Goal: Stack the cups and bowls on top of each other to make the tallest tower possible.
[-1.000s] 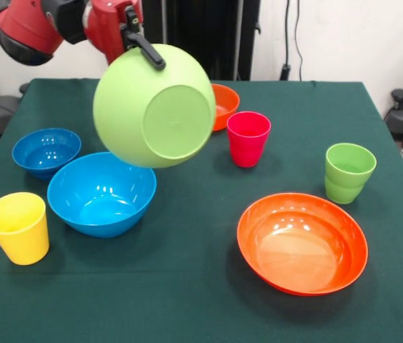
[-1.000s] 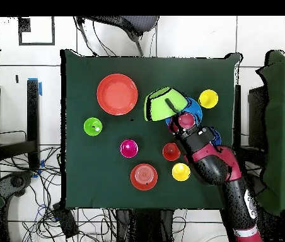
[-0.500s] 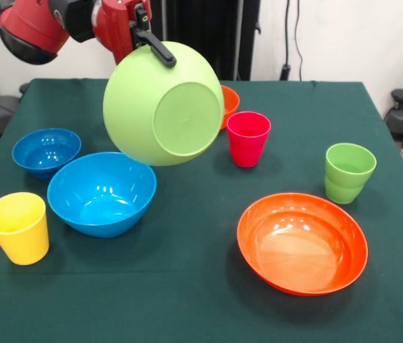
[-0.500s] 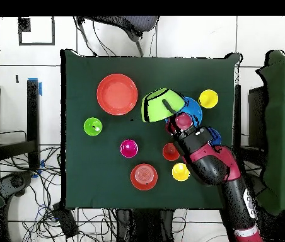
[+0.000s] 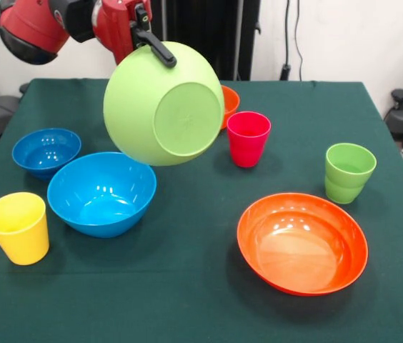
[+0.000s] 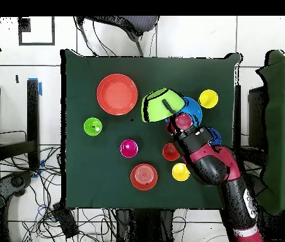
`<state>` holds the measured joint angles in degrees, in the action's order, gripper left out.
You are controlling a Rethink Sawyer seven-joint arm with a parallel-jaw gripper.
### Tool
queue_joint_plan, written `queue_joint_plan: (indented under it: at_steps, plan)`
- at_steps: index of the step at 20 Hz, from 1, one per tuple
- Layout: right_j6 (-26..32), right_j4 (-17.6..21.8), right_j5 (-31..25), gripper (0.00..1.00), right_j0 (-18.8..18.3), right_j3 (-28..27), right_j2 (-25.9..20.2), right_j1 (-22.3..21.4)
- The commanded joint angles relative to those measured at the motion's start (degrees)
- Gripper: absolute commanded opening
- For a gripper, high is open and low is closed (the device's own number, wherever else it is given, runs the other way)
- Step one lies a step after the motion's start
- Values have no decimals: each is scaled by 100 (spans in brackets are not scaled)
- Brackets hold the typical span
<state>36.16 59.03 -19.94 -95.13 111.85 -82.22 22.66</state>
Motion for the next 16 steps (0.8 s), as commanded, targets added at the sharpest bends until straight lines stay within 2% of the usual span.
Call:
queue_joint_plan:
  at_steps: [1, 10, 16]
  plan:
    - [343, 215, 106, 0, 377, -276, 694, 110]
    - [310, 248, 160, 0, 388, -282, 683, 99]
    - [2, 359, 349, 0, 473, -214, 634, -39]
